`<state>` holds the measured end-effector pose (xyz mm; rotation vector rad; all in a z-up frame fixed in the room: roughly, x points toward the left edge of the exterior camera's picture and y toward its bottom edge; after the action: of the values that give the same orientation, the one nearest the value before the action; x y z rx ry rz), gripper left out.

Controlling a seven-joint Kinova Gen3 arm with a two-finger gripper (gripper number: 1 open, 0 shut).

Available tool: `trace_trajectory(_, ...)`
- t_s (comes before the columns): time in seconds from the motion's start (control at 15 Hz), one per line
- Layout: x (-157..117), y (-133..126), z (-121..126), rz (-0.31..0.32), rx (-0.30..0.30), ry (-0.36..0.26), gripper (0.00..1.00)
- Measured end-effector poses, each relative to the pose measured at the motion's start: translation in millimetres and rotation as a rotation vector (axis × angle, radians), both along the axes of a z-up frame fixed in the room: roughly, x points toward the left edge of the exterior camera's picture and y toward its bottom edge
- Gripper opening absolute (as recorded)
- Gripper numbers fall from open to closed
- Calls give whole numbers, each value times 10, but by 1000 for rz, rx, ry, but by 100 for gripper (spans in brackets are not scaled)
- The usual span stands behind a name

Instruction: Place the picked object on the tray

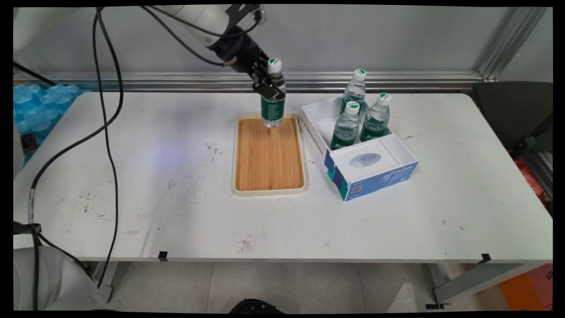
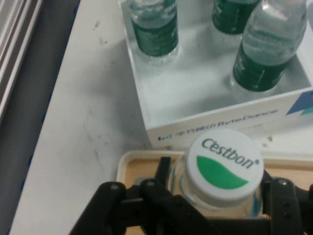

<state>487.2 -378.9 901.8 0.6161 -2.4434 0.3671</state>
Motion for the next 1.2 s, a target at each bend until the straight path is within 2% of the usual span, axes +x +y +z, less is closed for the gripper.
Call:
trace_trajectory(0.6, 36, -172, -416, -39, -35, 25, 0)
trace_trajectory(1.2, -7, -299, -631, -66, -40, 36, 0)
